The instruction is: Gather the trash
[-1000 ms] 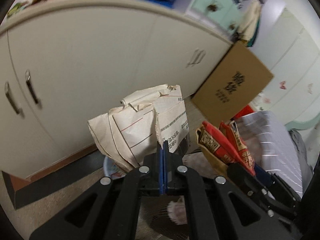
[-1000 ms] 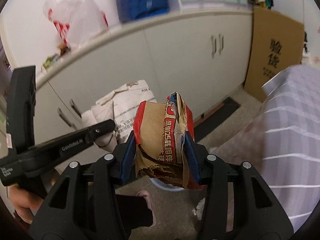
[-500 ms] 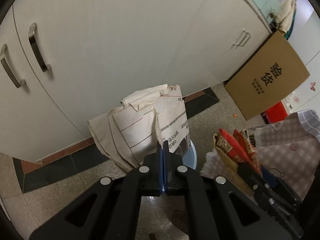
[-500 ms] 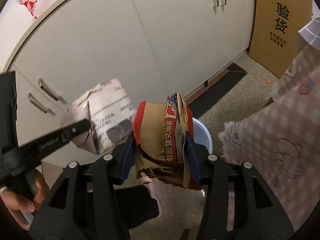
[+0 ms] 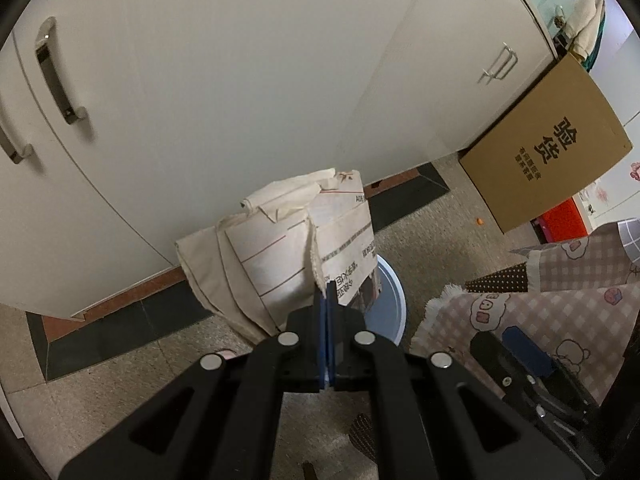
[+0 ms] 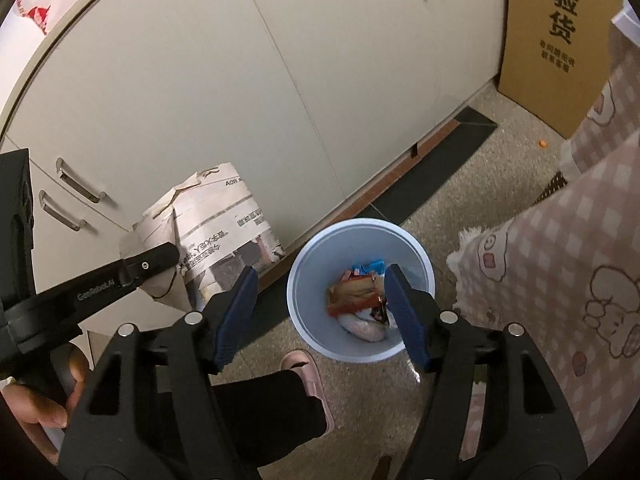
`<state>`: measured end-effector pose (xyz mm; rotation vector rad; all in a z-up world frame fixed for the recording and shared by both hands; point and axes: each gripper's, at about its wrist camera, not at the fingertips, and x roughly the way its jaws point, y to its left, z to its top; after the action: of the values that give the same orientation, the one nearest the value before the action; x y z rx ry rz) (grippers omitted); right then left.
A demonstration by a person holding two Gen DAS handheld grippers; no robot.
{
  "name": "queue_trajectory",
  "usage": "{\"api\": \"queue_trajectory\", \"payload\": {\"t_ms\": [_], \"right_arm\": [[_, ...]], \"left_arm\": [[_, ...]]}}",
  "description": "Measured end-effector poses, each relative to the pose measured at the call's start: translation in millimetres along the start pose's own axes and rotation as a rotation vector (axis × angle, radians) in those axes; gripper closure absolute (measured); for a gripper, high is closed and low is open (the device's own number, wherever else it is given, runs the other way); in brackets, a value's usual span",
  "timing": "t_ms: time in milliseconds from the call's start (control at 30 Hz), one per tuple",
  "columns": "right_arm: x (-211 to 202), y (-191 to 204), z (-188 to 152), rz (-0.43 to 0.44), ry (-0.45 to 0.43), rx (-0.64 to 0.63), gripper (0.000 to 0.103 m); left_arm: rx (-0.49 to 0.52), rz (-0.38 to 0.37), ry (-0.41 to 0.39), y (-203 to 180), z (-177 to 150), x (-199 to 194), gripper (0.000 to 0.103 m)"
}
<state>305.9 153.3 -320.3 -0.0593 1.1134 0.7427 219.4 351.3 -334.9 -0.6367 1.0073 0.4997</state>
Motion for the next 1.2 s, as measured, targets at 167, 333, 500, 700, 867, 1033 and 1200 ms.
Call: {"api": "queue_trajectory", "payload": {"t_ms": [167, 333, 500, 700, 867, 1033, 1200], "right_arm": [[-3.7, -8.4, -4.8, -0.009, 0.0, 0.021, 0.038], [-2.5, -18.0, -10.6, -0.056, -0.002, 0.04, 0.037], [-4.8, -24.8, -15.6, -0.092, -0.017, 0.032, 0.037], [-16.9, -29.6, -19.0, -0.157, -0.063, 0.004, 0.037], [-23.9, -37.3, -23.0, -0.174, -0.065, 0.022, 0.037], [-37.0, -35.0, -23.4, -0.186, -0.075, 0.022, 0.037], [-60.5, -23.1, -21.5, -0.174, -0.097, 0.017, 0.036]], "left_arm": [[0.031, -0.01, 0.026, -16.3, -1.2, 9.8, 0.102], [0.073, -0.022, 0.067, -33.5, -8.5, 22.6, 0.102], [0.095, -0.027, 0.108, -47.8, -14.3, 39.0, 0.102], [0.118, -0.029, 0.113, -68.6, -9.1, 44.8, 0.101], [0.126, -0.019, 0.126, -81.0, -5.3, 45.2, 0.031], [0.14, -0.026, 0.113, -80.8, -12.4, 29.9, 0.031], [0.146, -0.036, 0.076, -75.7, -21.0, -1.9, 0.031]]}}
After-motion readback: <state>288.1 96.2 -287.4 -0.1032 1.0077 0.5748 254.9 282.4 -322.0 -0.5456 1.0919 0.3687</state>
